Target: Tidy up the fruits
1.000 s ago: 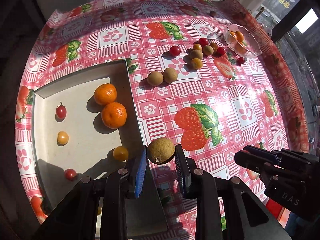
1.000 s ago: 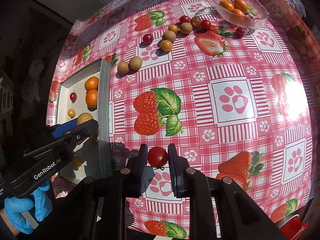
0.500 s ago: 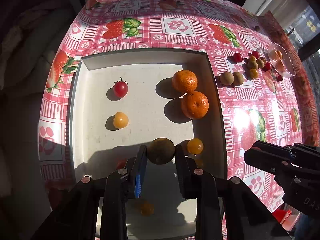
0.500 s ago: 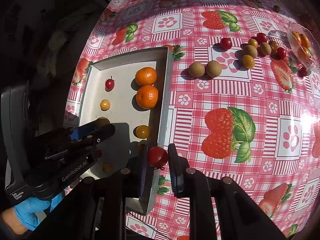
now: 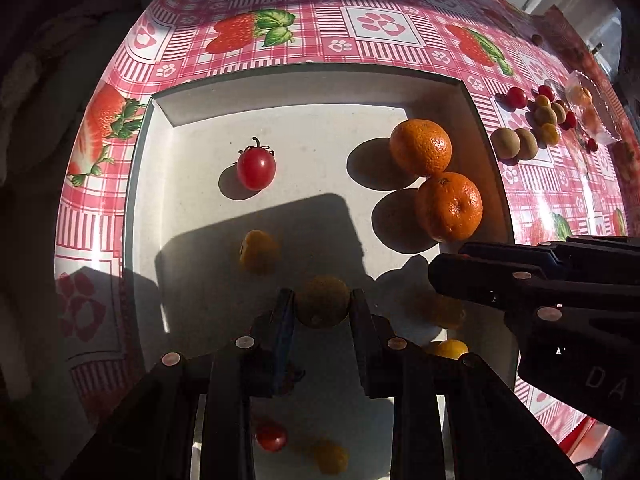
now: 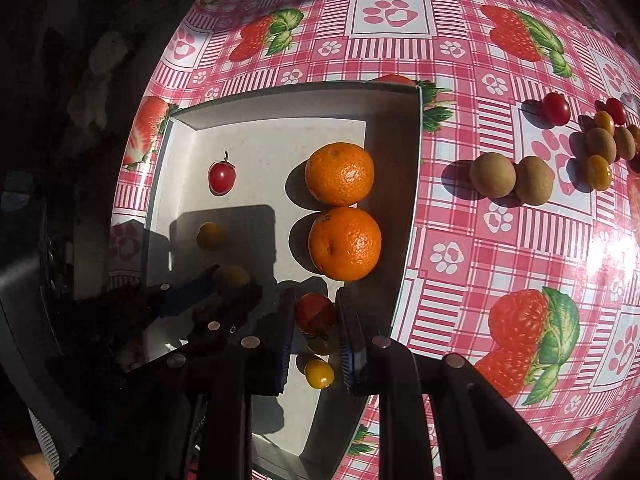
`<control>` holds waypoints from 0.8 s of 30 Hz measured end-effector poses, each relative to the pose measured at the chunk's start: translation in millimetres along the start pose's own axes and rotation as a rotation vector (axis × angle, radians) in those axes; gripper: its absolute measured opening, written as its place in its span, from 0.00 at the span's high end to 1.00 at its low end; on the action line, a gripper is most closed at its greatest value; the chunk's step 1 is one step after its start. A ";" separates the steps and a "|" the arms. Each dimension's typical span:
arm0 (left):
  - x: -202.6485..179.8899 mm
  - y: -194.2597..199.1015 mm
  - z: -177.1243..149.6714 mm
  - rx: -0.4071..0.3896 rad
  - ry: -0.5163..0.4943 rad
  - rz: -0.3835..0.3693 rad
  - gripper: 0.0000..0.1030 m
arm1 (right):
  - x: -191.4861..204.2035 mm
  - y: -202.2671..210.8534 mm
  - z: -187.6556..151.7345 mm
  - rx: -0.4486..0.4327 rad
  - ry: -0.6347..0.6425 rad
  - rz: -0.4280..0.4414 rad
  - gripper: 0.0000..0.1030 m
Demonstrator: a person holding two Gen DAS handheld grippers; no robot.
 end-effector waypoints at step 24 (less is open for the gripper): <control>3.5 36.7 -8.0 -0.049 0.056 0.037 0.04 | 22.1 28.7 -1.4 -0.019 0.000 0.037 0.20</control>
Point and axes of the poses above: each gripper's, at about its wrist camera, not at the fingertips, and y roughly against the way its jaws point, x to its left, z to its top, the point moved 6 cm from there along -y, roughly the way its jaws point, and after that the axes turned 5 degrees about y, right-handed, at the moved point
